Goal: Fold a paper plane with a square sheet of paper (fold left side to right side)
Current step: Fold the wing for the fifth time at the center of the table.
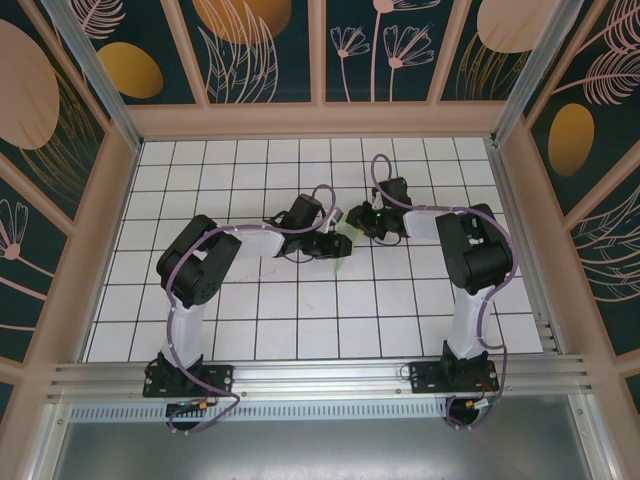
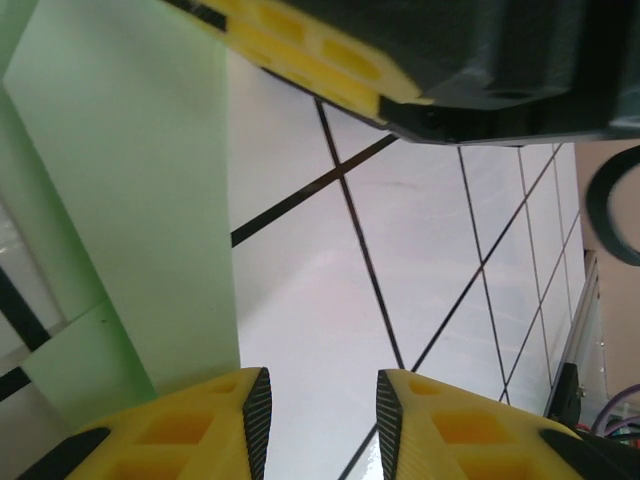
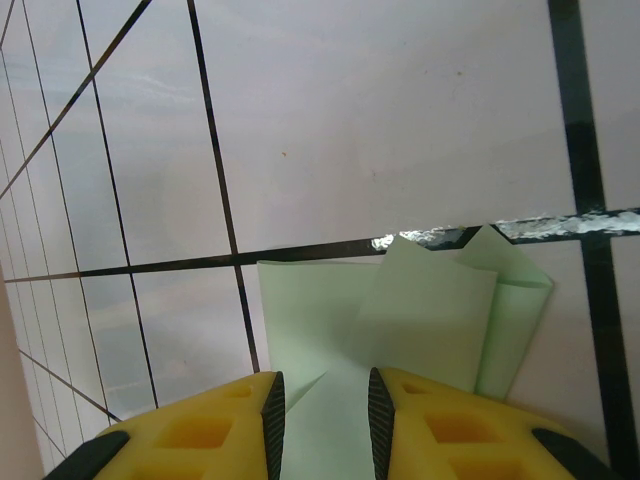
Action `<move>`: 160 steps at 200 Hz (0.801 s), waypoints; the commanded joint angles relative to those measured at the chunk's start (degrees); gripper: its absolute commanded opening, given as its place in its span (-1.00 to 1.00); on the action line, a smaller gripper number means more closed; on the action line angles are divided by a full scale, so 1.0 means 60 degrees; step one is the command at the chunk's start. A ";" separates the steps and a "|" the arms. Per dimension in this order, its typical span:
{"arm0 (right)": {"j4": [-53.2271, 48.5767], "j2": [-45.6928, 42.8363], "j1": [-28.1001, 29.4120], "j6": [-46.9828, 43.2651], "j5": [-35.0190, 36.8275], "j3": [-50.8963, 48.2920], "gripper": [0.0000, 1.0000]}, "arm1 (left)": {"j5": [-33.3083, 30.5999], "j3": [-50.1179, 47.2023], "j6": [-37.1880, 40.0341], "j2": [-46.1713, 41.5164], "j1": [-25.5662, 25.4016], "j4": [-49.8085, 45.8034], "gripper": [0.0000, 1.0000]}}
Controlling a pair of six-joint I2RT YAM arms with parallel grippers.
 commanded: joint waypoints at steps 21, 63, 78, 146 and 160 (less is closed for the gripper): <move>-0.1105 0.0684 -0.0105 -0.0126 0.0835 -0.0264 -0.35 | -0.0158 -0.0053 0.0262 0.0275 0.0023 -0.0367 -0.28; -0.0907 0.0528 -0.0113 -0.0289 0.0559 -0.0123 -0.37 | -0.0131 -0.0130 0.0380 0.0333 0.0011 -0.0500 -0.29; -0.0871 0.0181 -0.0147 -0.0415 0.0576 -0.0035 -0.38 | -0.0421 -0.0116 0.0515 0.0378 0.0002 -0.0811 -0.32; -0.1003 -0.1974 -0.0306 -0.0719 0.0612 -0.0569 -0.70 | -0.1405 0.0148 0.0775 0.0618 -0.0213 -0.1674 -0.54; -0.0862 -0.2311 -0.0212 -0.0599 0.0521 -0.1016 -0.82 | -0.1437 0.0155 0.0759 0.0658 -0.0215 -0.1697 -0.59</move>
